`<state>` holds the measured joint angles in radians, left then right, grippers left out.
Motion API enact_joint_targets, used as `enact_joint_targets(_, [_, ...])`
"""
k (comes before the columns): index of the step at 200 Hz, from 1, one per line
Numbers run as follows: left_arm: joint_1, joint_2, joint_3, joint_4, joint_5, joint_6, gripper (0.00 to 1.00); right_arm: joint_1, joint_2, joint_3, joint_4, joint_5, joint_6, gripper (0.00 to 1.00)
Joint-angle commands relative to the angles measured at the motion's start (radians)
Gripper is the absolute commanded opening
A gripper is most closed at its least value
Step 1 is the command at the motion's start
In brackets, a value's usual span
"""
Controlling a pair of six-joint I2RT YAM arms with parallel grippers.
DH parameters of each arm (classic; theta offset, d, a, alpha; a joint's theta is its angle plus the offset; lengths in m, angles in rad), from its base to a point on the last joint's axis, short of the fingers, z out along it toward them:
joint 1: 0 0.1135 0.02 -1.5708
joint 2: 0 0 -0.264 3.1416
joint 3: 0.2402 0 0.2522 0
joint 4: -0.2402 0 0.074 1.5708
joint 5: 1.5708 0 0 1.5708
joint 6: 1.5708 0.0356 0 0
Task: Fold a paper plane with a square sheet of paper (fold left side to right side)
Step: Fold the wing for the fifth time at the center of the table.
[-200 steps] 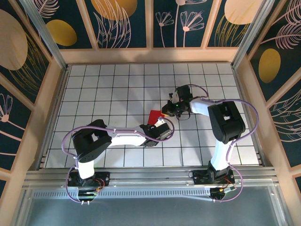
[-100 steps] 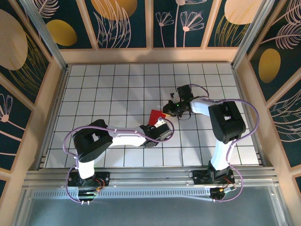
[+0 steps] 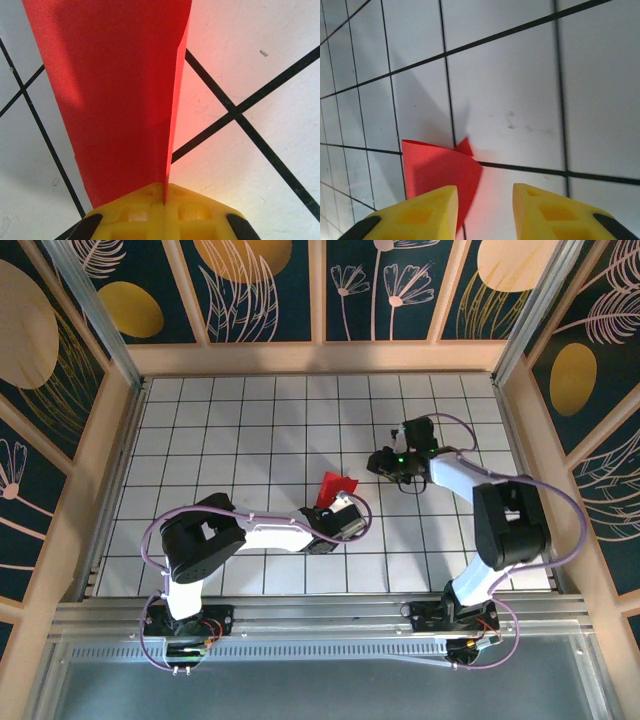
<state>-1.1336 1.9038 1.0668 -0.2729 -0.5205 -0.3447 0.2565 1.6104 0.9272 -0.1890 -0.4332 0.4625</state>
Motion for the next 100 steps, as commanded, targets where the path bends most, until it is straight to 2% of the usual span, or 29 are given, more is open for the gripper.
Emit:
enact_joint_targets(1, [0.007, -0.033, 0.011, 0.024, 0.09, -0.004, 0.01, -0.053, -0.111, -0.061, -0.046, 0.072, -0.043, 0.36])
enact_joint_targets(25, [0.05, -0.06, 0.021, 0.043, 0.239, -0.023, 0.0, -0.104, -0.223, -0.136, -0.02, 0.081, -0.069, 0.41])
enact_joint_targets(51, [0.124, -0.087, 0.008, 0.089, 0.449, -0.066, 0.0, -0.118, -0.319, -0.225, 0.06, 0.039, -0.068, 0.45])
enact_joint_targets(100, [0.244, -0.097, -0.056, 0.257, 0.753, -0.229, 0.0, -0.108, -0.369, -0.357, 0.222, -0.086, -0.018, 0.46])
